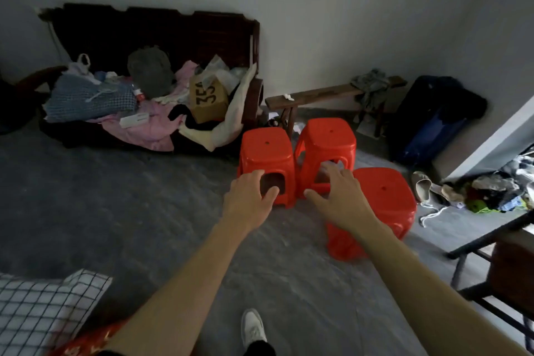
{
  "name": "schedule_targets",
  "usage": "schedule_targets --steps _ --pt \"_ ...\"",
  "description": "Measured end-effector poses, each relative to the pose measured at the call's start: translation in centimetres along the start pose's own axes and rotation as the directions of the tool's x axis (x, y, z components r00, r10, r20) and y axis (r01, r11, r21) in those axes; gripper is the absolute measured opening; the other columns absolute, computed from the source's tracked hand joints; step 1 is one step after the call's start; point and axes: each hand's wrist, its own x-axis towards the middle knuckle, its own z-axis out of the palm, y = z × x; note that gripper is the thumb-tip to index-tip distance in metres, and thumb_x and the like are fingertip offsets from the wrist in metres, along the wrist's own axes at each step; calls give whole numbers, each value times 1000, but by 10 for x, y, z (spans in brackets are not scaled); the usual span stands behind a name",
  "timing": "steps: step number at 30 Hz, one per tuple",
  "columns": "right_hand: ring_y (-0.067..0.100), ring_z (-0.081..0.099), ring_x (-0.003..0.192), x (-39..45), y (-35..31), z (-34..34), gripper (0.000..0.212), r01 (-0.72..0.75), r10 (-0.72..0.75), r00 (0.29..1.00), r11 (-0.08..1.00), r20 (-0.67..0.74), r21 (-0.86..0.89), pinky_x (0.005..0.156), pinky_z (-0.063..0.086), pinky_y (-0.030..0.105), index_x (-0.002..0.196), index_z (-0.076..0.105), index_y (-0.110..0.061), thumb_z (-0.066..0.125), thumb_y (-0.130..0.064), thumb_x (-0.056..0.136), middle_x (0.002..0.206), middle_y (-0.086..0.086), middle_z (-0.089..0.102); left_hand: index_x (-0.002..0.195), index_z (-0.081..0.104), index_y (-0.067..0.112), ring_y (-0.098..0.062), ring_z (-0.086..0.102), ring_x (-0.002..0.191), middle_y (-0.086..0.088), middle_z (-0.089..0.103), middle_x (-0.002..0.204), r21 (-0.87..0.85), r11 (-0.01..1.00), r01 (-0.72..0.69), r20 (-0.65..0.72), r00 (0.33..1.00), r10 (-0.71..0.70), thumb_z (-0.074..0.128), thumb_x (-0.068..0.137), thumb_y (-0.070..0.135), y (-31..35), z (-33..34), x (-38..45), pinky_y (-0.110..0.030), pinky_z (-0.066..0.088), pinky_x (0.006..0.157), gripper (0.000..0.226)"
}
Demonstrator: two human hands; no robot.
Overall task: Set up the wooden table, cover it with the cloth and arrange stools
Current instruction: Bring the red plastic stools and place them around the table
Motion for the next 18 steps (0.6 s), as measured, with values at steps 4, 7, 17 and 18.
schedule_targets --steps 4,7,17,18 --pt "32 39 134 61 -14 -1 82 -18 18 999 1000 28 1 105 40 55 145 32 -34 59 -66 75 142 8 43 142 43 26 -24 43 132 0 50 142 -31 1000 3 -5 1000 -3 51 90 58 -7 2 63 -49 41 106 62" --pt "30 42 132 103 -20 8 88 -19 20 999 1000 31 -2 104 41 53 145 33 -32 54 -71 69 141 7 45 143 42 22 -26 43 131 -3 50 142 -59 998 26 7 1000 -26 52 91 56 -20 5 108 -50 40 106 63" --pt "32 46 127 235 -14 38 81 -88 84 979 996 186 17 103 43 51 143 32 -32 61 -63 74 138 9 44 144 41 19 -26 45 128 -5 52 137 -87 984 154 57 987 -150 53 91 54 -58 8 213 -47 42 105 65" --pt "32 47 125 254 -13 43 81 -78 72 978 997 198 22 102 44 50 141 32 -33 59 -65 72 136 9 46 144 40 19 -25 45 129 -5 52 138 -79 983 168 59 985 -164 53 91 55 -62 10 224 -46 41 106 65"
